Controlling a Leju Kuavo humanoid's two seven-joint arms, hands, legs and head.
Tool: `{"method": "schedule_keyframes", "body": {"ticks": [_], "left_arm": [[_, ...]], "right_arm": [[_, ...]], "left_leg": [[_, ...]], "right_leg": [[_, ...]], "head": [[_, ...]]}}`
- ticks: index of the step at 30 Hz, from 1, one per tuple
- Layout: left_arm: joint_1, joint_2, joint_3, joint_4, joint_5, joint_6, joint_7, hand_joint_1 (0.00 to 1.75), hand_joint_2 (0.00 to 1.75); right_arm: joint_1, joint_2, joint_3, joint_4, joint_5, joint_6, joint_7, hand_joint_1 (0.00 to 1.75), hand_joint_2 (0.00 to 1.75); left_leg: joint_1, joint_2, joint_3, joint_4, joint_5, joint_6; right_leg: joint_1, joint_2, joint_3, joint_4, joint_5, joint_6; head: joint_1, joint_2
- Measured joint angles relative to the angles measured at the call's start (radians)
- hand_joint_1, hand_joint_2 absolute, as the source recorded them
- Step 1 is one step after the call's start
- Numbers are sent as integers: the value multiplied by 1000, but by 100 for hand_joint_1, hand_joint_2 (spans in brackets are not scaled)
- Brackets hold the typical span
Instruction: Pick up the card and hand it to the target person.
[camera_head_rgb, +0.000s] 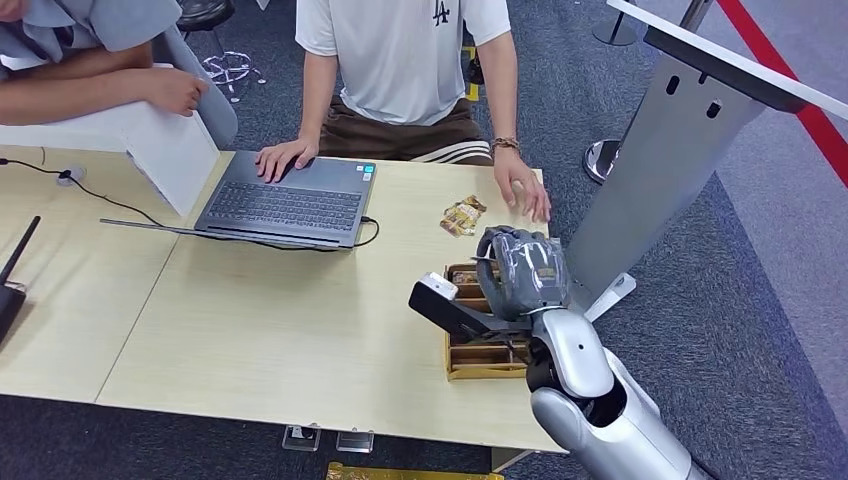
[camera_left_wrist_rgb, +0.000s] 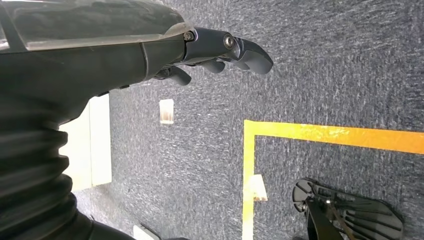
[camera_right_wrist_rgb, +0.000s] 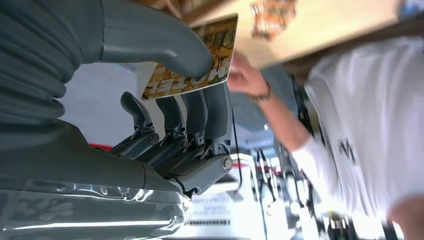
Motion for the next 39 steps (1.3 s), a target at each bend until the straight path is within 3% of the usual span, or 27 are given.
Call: {"method": "schedule_keyframes", "body": {"ticks": [7,12,24,30,31,33,35,37,39], "left_arm": [[0,0,0,0,-2,0,-10,0,175],[0,-1,0,0,-12,-3,-14,0,175],[-2,-7,0,0,-34,-4,-14,0,175],[-3,-9,0,0,-30,-10,0,0,175],[-3,-9,0,0,-30,-10,5,0,175],[-3,-9,0,0,-30,-7,14,0,175],[-3,-9,0,0,-30,-1,21,0,87],[-3,-10,0,0,-27,4,28,0,0],[-3,-9,0,0,-22,4,30,0,0]], "right_arm": [[4,-23,-21,-177,62,-27,-36,140,175],[3,-21,-20,-217,155,-121,-99,140,175],[2,-1,-18,-152,237,-316,-189,140,175],[-3,15,-23,-81,227,-350,-211,139,175],[-4,18,-23,-69,223,-350,-213,136,175],[-5,24,-23,-46,216,-351,-217,99,175],[-6,30,-23,-28,212,-351,-220,33,175],[-6,35,-23,-13,205,-353,-223,0,175],[-6,40,-23,-2,189,-358,-227,0,175]], "left_leg": [[0,0,0,0,0,0],[0,0,0,0,0,0],[0,0,0,0,0,0],[0,0,0,0,0,0],[0,0,-1,0,0,0],[0,0,-1,0,0,0],[0,0,-1,0,0,0],[0,0,-1,0,0,0],[0,0,-1,0,0,0]], "right_leg": [[0,0,0,0,0,0],[0,0,1,0,0,0],[0,0,1,0,0,0],[0,0,1,0,0,0],[0,0,1,0,0,0],[0,0,0,0,0,0],[0,0,0,0,0,0],[0,0,0,0,0,0],[0,0,0,0,0,0]], "head": [[0,0],[0,0],[0,0],[0,0],[0,0],[0,0],[0,0],[0,0],[-1,0]]}}
